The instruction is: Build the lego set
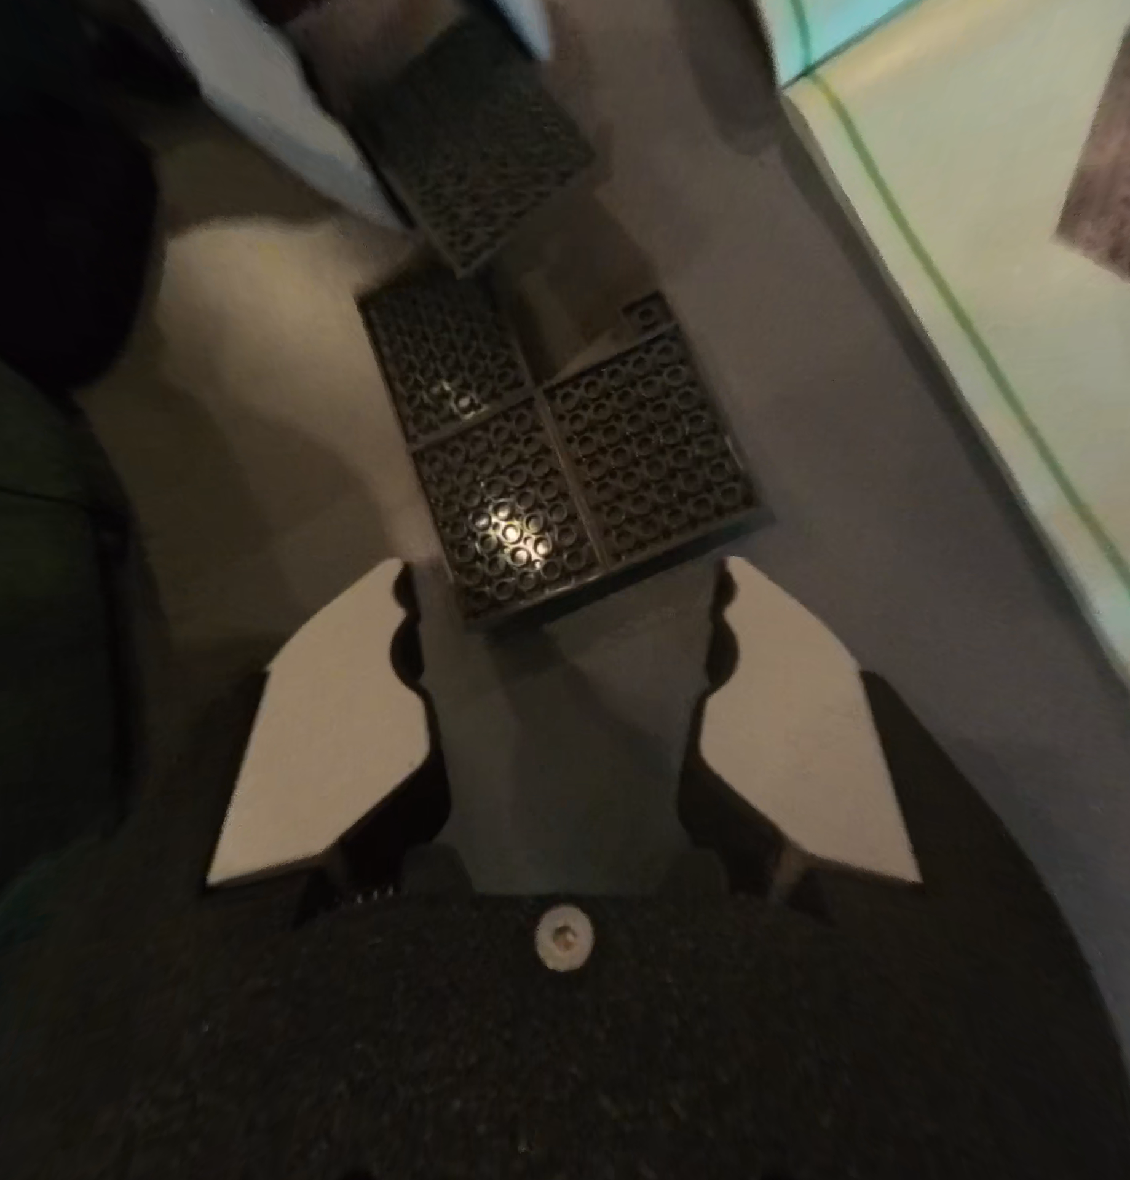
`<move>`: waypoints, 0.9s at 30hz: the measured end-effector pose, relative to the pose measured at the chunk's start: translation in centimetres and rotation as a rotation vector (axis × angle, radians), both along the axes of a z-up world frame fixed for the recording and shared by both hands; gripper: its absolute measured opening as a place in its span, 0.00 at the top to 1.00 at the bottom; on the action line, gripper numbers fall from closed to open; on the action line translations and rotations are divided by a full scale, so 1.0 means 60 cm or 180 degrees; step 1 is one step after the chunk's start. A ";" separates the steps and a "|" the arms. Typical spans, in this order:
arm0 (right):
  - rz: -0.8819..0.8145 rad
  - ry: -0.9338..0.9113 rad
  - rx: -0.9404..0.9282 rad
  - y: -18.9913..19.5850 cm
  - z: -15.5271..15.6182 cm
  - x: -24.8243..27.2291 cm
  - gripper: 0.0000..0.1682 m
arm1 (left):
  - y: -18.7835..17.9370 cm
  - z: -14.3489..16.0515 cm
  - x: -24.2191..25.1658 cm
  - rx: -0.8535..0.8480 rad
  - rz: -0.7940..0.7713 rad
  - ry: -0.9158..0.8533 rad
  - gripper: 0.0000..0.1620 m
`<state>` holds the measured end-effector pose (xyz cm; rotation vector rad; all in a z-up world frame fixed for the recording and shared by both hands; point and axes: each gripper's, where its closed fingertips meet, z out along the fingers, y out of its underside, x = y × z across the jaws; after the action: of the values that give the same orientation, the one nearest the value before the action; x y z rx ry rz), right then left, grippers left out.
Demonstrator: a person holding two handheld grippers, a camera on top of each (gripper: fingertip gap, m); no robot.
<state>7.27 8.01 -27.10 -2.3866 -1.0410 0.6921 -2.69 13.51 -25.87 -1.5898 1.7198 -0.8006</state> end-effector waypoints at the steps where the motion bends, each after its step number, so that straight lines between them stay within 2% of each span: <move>1: 0.0087 -0.0099 0.0116 0.001 -0.001 -0.001 0.45 | 0.000 -0.005 0.005 -0.0043 -0.0077 0.0054 0.67; 5: 0.0336 -0.0191 0.0279 0.010 -0.004 -0.007 0.36 | 0.012 -0.017 0.028 -0.0134 -0.0320 0.0174 0.67; 8: 0.0415 -0.0186 0.0273 0.019 -0.008 -0.002 0.34 | 0.015 -0.024 0.039 -0.0224 -0.0521 0.0237 0.67; 17: 0.0436 0.0028 0.0201 0.035 -0.005 0.004 0.44 | 0.011 -0.037 0.044 -0.0117 -0.0837 0.0438 0.67; 22: 0.0598 0.0120 0.0348 0.049 0.011 -0.028 0.46 | 0.009 -0.038 0.045 -0.0075 -0.0906 0.0504 0.67; 27: 0.0776 0.0111 0.0390 0.073 0.008 -0.065 0.53 | 0.005 -0.038 0.048 -0.0086 -0.0968 0.0535 0.67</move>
<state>3.35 12.39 -26.62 -2.1578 -1.3339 0.7277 0.19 13.79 -28.17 -1.4670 2.1146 -0.8567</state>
